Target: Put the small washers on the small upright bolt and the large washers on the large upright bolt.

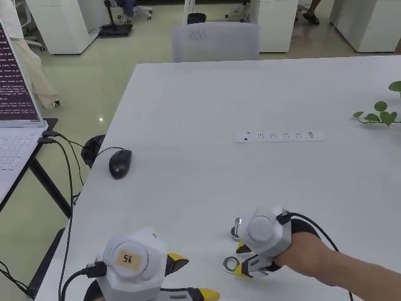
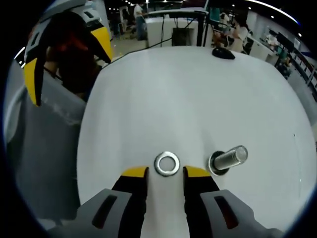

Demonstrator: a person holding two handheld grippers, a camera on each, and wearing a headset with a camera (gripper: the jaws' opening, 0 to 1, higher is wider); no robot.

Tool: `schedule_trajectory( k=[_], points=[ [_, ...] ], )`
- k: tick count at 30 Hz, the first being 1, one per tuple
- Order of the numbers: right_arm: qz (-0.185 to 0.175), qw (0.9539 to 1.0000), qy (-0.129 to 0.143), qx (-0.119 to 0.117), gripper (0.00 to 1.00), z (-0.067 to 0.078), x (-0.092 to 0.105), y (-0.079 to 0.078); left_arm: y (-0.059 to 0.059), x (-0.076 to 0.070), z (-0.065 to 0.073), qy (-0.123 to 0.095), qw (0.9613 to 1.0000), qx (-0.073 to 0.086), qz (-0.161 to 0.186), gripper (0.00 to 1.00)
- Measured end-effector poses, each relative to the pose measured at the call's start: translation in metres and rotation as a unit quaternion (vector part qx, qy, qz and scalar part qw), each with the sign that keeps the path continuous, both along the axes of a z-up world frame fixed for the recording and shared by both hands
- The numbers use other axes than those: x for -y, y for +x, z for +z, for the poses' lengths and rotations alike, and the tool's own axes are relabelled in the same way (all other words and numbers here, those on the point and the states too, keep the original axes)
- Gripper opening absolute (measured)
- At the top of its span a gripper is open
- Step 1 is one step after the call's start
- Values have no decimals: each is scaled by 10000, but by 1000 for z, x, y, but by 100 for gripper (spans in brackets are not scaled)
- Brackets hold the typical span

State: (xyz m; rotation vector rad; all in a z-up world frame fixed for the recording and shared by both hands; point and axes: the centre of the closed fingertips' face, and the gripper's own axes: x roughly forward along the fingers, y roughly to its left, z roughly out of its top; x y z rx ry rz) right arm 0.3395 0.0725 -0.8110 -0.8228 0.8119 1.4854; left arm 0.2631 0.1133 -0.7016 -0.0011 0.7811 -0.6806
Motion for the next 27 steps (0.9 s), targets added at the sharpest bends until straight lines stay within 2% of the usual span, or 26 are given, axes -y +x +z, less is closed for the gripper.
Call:
schedule_trajectory(
  k=[9, 17, 27],
  points=[
    [175, 9998, -119, 17, 29, -4, -3, 1, 1, 2, -2, -11, 10000, -10, -20, 50],
    [692, 9967, -403, 147, 30, -15, -3, -2, 0, 4, -1, -12, 10000, -13, -39, 50],
    [930, 9949, -328, 227, 29, -14, -7, -2, 0, 2, -1, -7, 10000, -18, -2, 50]
  ],
)
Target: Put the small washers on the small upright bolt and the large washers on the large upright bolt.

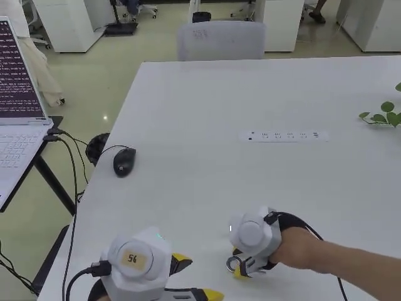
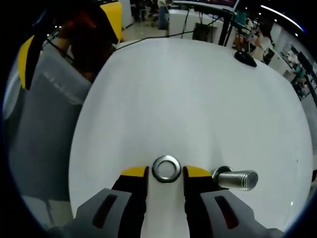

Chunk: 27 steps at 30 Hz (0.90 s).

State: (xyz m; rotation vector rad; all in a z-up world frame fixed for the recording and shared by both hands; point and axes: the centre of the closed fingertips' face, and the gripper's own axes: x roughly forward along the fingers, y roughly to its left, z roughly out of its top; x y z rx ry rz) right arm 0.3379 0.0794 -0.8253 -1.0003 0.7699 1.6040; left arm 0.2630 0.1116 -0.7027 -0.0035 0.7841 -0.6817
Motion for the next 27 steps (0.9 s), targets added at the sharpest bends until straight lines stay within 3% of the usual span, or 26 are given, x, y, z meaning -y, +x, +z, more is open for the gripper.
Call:
schedule_trajectory(
  k=[11, 27],
  points=[
    [-234, 9997, -36, -24, 24, 0, 1, 3, 1, 2, 1, -2, 10000, 17, -28, 50],
    [-711, 9971, 203, -195, 23, 7, 9, -2, 2, 3, 2, -6, 10000, 36, -36, 50]
  ],
)
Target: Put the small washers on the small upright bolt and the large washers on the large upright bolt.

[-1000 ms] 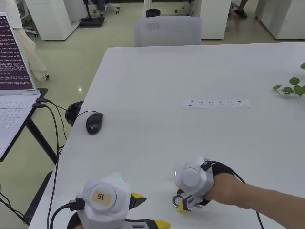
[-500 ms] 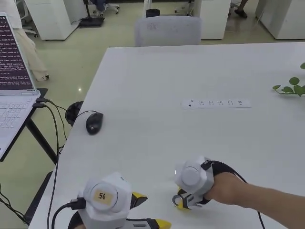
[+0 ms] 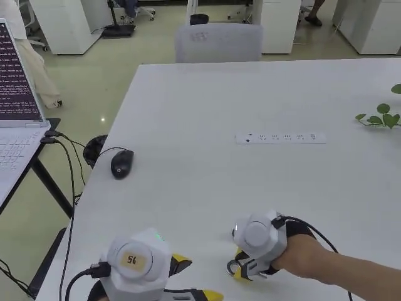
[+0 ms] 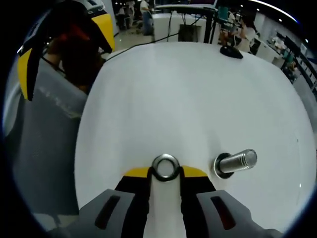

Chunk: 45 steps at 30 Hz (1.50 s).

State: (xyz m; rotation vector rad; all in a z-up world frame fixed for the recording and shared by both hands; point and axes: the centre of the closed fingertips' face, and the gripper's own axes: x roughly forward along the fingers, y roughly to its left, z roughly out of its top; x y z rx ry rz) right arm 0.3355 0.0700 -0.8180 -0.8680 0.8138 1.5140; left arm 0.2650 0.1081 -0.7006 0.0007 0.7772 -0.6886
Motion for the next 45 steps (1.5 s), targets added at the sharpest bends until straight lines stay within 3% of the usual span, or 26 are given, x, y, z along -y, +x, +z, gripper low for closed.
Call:
schedule_trajectory(
  k=[5, 14, 24, 30, 39, 45],
  points=[
    [-88, 10000, 39, 2, 23, 5, 5, 1, 2, 1, 1, 4, 10000, 17, -34, 50],
    [-133, 9996, 140, 221, 23, 27, 18, 9, 3, 0, 1, 5, 10000, 19, -23, 50],
    [-82, 9985, 165, 515, 23, 59, 22, 35, 3, 5, 1, -18, 10000, 28, -62, 50],
    [-99, 9979, 228, 591, 23, 70, 16, 47, 0, 5, 0, -26, 10000, 16, -48, 50],
    [-79, 9972, 242, 697, 23, 79, 3, 66, -1, 2, 1, -22, 10000, 15, -6, 50],
    [-127, 9976, 192, 655, 23, 76, -3, 75, 1, -1, 1, -22, 10000, 27, 44, 50]
  ],
)
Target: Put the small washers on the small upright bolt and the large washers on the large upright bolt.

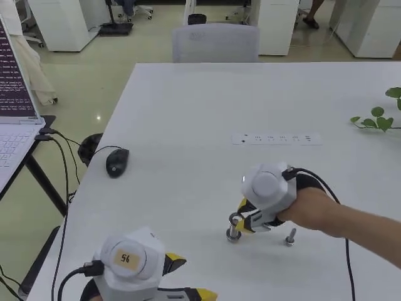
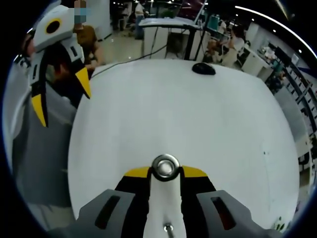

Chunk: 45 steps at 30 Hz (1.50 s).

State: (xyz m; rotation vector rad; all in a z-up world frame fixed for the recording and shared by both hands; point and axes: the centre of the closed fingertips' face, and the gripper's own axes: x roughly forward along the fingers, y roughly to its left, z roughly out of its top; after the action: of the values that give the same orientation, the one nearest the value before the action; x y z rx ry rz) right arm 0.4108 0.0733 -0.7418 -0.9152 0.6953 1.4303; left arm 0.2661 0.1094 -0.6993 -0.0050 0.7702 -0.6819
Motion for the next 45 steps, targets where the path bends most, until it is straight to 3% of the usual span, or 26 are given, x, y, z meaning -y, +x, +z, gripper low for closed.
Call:
schedule_trajectory(
  k=[21, 35, 45],
  points=[
    [-44, 9995, -237, -201, 23, -22, -1, 2, -1, -4, -1, 2, 10000, -27, 50, 50],
    [-187, 9986, -356, -349, 23, -47, -3, 4, 0, -7, -2, 19, 10000, -38, 63, 50],
    [-537, 9964, -497, -436, 24, -70, 0, 0, 0, -2, -2, 16, 10000, -44, 20, 50]
  ],
)
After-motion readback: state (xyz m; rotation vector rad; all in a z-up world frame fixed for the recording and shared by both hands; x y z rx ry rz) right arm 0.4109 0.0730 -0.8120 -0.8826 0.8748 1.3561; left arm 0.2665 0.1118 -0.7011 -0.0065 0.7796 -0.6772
